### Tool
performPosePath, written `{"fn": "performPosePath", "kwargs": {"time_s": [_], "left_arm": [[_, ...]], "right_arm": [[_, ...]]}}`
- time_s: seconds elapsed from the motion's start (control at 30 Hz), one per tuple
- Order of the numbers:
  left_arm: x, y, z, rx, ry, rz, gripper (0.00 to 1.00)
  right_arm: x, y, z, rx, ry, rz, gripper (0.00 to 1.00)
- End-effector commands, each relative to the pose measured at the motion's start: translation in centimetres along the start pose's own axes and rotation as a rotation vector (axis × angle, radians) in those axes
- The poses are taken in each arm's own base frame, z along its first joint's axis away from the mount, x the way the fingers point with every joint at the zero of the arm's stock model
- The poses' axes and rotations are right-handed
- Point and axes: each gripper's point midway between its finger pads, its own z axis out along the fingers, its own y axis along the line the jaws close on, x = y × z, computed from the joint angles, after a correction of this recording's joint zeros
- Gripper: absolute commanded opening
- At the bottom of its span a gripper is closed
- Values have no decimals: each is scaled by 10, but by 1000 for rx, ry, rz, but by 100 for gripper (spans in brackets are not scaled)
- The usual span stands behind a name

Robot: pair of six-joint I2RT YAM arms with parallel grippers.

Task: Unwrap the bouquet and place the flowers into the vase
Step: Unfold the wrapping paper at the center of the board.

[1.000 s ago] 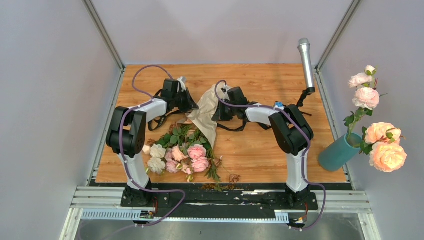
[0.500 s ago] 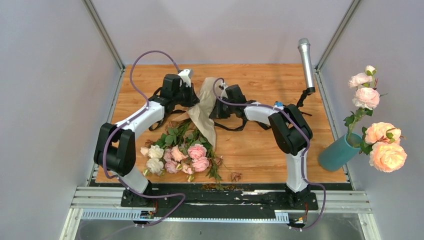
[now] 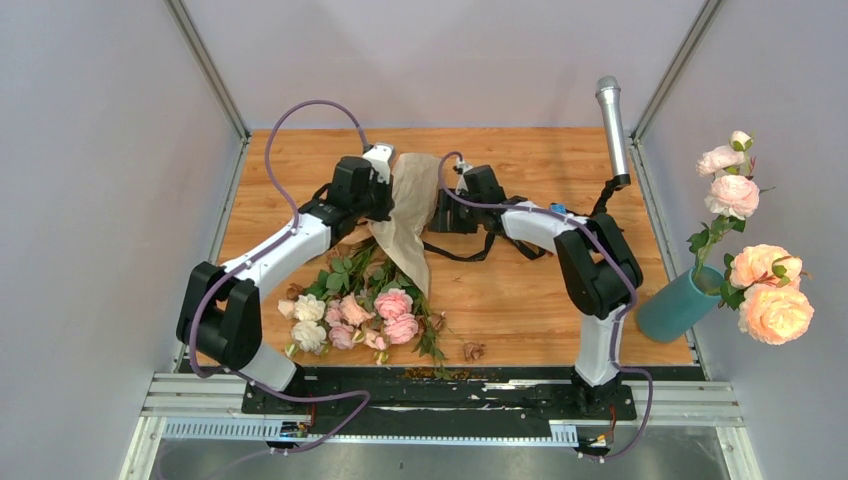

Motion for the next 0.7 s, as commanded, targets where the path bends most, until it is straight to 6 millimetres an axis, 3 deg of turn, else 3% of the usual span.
{"fn": "performPosePath", "kwargs": {"time_s": [0.0,0.23,0.43,0.67], "left_arm": [[-20,-5,-17,-100,-84,85,2],[-14,-35,-16,-51,-80,115,13],[-9,-45,-26,-7,-67,23,29],[-31,-50,-56,7,-110,-27,60]], "right_arm": [[-39,-5,-42,76,-139,-46,60],[-44,-19,-68,181,-194,-79,64],[-48,-22,-85,222,-237,-94,64],[-46,-24,-93,239,-243,-104,65]]}}
